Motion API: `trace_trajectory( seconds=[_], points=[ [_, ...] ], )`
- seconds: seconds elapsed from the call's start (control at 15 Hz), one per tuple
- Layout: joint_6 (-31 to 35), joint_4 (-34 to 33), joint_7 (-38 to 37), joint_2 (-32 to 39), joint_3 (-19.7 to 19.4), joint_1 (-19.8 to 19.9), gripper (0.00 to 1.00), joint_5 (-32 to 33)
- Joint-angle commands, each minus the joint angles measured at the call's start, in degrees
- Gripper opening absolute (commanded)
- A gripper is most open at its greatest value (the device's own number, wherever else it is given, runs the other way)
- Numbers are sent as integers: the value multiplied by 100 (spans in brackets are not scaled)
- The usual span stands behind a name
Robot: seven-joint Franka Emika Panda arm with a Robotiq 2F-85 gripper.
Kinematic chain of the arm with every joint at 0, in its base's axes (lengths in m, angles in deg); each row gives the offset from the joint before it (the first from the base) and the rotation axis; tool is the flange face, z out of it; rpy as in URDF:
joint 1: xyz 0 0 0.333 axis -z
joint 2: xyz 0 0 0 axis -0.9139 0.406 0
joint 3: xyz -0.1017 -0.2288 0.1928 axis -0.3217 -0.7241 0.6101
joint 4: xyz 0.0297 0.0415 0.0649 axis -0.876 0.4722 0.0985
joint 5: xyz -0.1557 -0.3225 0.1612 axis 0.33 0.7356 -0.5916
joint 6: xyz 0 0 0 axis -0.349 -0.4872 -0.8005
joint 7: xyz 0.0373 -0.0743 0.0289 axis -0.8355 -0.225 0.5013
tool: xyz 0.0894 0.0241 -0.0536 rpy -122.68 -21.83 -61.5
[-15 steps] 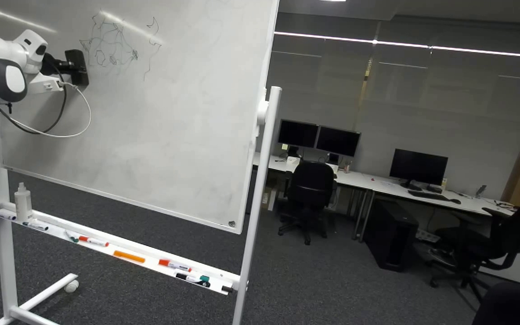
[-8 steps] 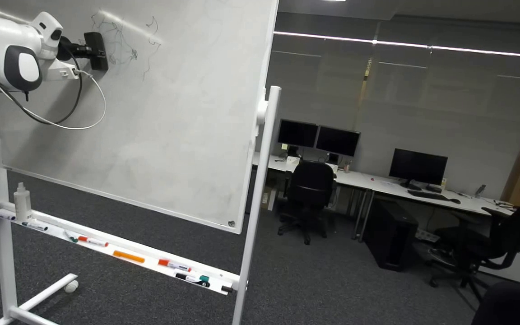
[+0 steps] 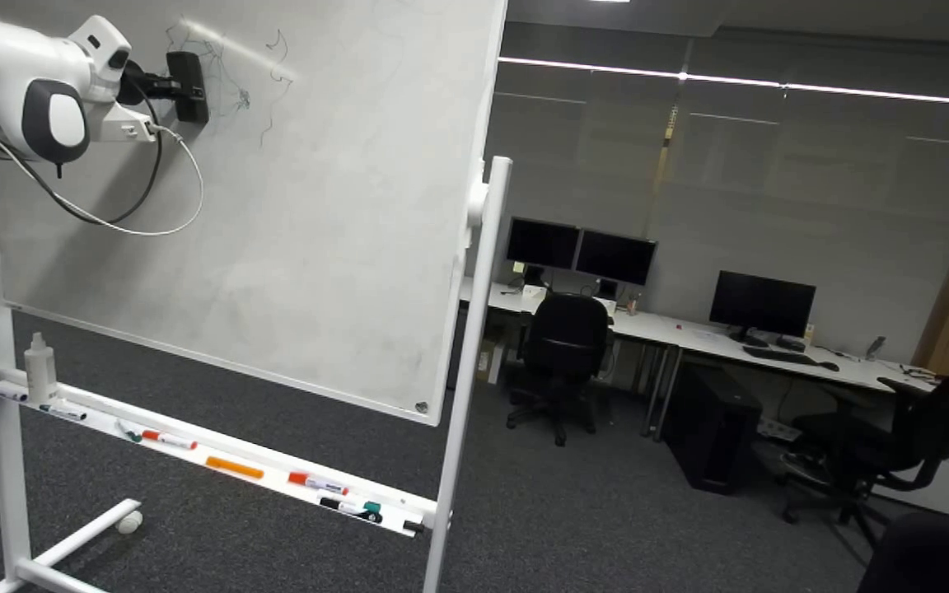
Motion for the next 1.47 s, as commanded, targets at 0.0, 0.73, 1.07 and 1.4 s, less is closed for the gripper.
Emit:
trace_trajectory(
  seconds=[0.0, 0.73, 1.07, 1.4],
  points=[
    [-36, -174, 192, 302, -75, -507, 30, 183],
    [-404, -72, 602, 362, 434, -600, 30, 494],
    [-660, -152, 535, 57, 444, -17, 30, 432],
    [-649, -111, 478, -68, 192, 423, 30, 344]
  ],
)
